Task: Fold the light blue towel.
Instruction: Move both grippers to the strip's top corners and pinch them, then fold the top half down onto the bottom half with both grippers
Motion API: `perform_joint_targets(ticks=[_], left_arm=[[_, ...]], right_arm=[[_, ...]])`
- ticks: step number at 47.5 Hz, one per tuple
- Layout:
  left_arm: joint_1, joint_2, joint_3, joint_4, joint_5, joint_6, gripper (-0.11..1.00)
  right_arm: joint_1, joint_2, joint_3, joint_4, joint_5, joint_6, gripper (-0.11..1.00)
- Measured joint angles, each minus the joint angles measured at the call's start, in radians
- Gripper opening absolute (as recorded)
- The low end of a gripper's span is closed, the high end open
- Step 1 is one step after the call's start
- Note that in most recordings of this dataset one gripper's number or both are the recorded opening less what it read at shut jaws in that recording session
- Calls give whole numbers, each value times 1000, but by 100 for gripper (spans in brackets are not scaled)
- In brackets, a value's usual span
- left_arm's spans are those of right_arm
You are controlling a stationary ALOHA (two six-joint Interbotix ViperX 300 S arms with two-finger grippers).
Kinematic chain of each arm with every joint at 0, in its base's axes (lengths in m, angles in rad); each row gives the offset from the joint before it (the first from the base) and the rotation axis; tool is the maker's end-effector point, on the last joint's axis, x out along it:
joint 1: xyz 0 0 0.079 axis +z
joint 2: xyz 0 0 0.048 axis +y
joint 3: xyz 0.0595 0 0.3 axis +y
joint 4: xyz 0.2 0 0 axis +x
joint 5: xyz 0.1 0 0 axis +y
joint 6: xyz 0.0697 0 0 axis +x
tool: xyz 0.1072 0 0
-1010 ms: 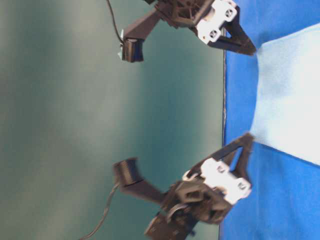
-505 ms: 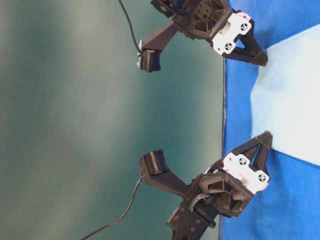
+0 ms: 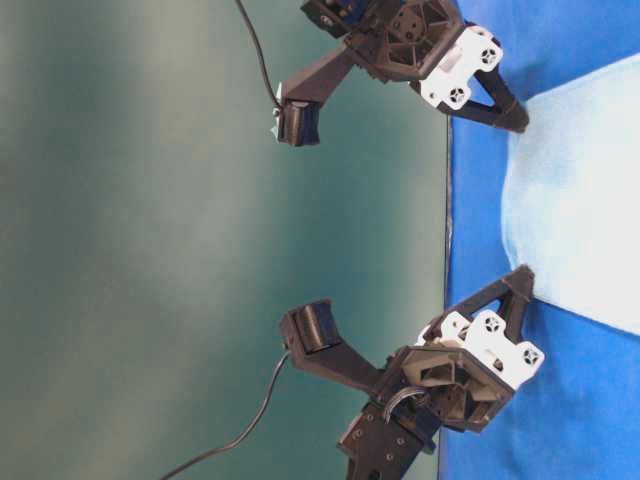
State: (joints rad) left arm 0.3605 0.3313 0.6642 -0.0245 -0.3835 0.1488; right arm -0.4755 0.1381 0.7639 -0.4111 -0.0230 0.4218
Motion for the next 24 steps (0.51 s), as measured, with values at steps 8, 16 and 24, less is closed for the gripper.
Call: perform_joint_targets(ticks=[8,16,24], left_arm=[[0,-49,0,0,14,44,4],[2,-115,0,0,31,61,4],[3,-121,3,0,43,58,4]], right_arm=[[-2,-31,-6,0,61,3,4],[-3,-106,-8,-2,118,3,4],[-2,-141,-8,-2,127,2,4]])
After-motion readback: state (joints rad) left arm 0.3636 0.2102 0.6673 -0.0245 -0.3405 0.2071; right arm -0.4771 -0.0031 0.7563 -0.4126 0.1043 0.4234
